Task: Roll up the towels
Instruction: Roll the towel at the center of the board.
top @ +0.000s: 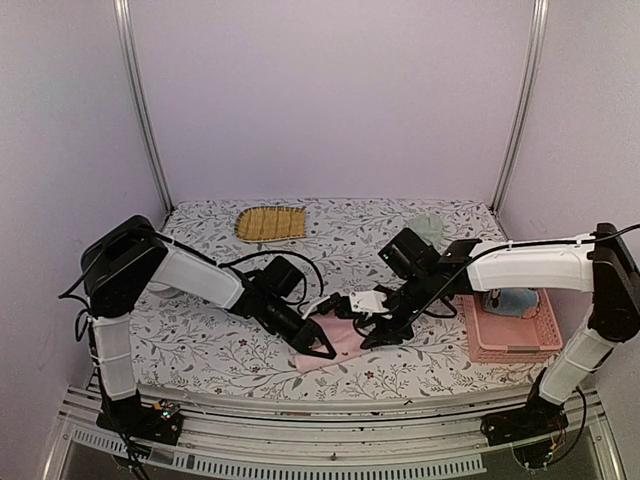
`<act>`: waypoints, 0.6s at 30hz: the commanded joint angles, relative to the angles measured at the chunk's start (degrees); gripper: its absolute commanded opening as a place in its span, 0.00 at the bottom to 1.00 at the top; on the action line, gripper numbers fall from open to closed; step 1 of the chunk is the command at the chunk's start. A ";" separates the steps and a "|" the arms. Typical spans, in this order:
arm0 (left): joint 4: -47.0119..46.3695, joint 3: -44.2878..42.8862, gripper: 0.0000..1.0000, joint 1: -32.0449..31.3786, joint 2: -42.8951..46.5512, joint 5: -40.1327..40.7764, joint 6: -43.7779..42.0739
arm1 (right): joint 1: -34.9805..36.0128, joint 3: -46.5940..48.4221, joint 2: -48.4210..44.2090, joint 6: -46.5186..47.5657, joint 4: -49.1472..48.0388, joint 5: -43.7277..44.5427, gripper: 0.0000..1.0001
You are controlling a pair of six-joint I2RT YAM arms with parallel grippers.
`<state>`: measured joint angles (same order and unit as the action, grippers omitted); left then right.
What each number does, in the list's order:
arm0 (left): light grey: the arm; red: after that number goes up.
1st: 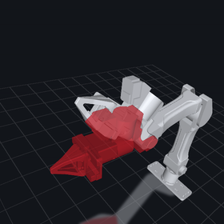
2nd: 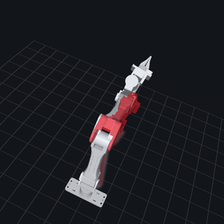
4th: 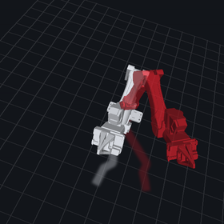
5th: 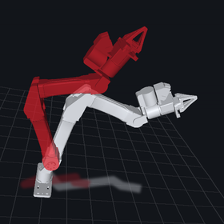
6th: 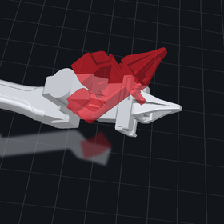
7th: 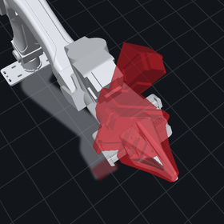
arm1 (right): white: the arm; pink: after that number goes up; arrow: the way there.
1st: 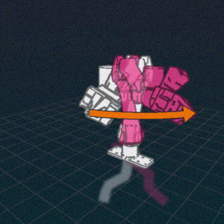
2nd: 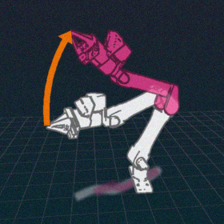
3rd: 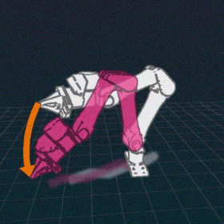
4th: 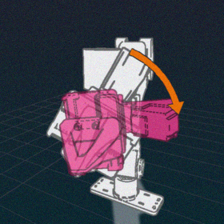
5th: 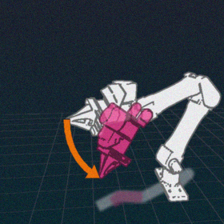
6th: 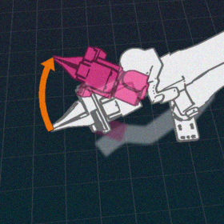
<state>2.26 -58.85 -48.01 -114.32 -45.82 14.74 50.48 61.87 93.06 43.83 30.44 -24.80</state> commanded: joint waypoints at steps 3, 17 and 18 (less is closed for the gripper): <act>7.16 1.93 0.15 0.59 -4.08 0.72 1.99 | 3.51 -1.34 4.71 3.49 -11.02 8.11 0.51; 9.29 -1.53 0.18 1.24 -6.20 0.20 1.33 | 7.17 -1.13 13.26 5.36 -13.50 10.72 0.48; 9.29 -1.54 0.20 1.24 -6.07 0.05 1.08 | 7.14 -1.21 13.90 5.30 -13.51 11.03 0.47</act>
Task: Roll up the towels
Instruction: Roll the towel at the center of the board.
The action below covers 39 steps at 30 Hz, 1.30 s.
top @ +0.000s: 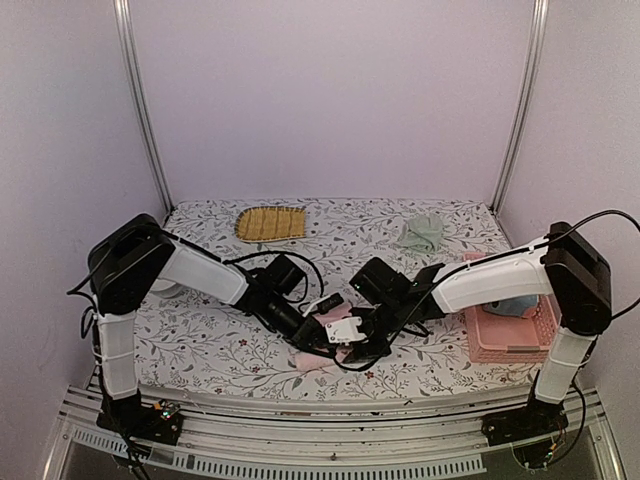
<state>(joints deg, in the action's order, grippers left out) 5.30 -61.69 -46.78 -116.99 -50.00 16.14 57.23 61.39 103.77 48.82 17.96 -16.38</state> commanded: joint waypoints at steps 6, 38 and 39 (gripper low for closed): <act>7.75 1.91 0.33 0.30 1.21 8.59 -2.60 | 0.42 -0.97 6.00 0.71 0.91 1.79 0.24; -11.64 23.48 0.56 -25.68 31.15 69.62 -24.30 | -11.36 37.37 37.35 -4.51 45.46 -29.24 0.14; -12.48 22.44 0.57 -25.72 29.70 70.46 -26.40 | -11.37 37.40 37.38 -4.58 45.42 -29.22 0.14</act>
<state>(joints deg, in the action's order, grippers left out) -4.84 -35.31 -71.07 -82.39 12.78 -0.67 45.30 100.27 135.79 44.73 60.27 -53.39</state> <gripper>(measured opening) 0.561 0.177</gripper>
